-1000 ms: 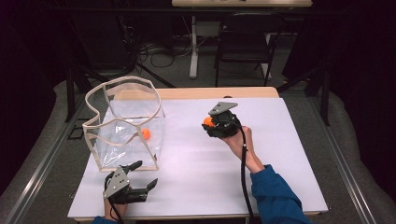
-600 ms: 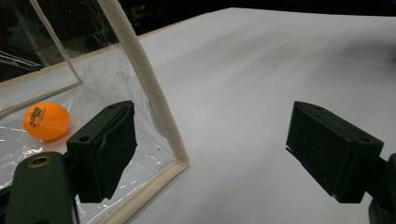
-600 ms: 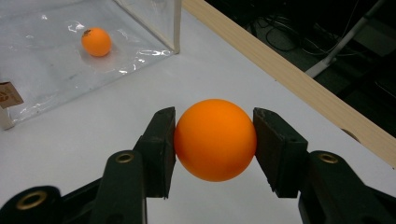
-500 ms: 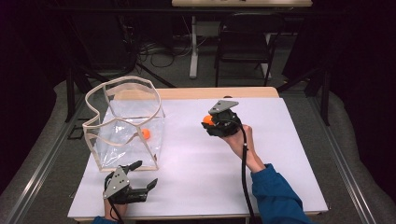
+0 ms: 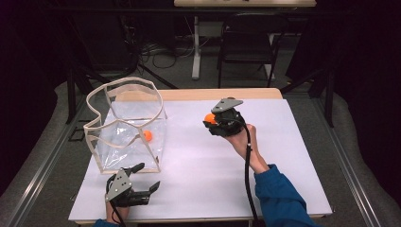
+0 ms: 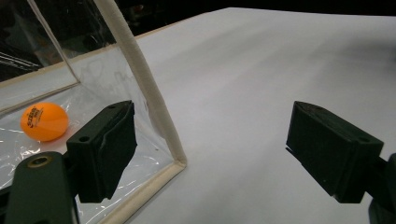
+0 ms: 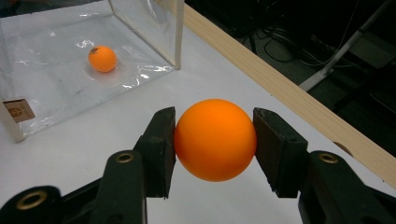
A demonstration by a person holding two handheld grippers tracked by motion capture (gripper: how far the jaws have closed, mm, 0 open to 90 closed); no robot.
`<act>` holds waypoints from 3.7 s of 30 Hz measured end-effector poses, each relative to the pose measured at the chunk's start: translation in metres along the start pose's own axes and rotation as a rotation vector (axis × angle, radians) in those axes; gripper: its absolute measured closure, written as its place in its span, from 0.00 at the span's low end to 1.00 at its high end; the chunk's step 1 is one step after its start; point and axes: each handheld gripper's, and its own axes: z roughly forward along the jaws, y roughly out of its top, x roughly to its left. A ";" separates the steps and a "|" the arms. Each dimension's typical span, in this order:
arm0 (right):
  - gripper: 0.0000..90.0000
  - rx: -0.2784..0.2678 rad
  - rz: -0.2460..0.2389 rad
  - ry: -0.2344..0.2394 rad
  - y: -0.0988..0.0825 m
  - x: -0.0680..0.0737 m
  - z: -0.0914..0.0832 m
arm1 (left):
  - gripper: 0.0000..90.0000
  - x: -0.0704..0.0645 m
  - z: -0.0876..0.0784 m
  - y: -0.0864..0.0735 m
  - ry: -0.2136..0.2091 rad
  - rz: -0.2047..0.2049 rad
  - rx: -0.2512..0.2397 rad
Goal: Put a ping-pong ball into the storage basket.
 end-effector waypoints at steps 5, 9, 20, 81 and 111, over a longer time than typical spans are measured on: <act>0.56 -0.008 -0.005 -0.005 0.003 -0.001 -0.002 | 0.18 0.001 0.000 0.000 0.000 -0.002 -0.003; 0.56 -0.018 -0.009 -0.005 0.006 -0.001 -0.004 | 0.18 0.000 0.001 0.000 0.000 0.000 -0.001; 0.56 -0.033 -0.014 -0.006 0.014 -0.002 -0.006 | 0.18 0.001 0.000 0.000 0.001 -0.001 -0.003; 0.56 -0.106 -0.042 0.023 0.060 0.002 0.000 | 0.18 0.000 0.000 0.000 0.003 -0.003 -0.009; 0.56 -0.151 -0.075 0.036 0.079 0.014 0.004 | 0.18 0.000 0.000 0.000 0.006 -0.004 -0.011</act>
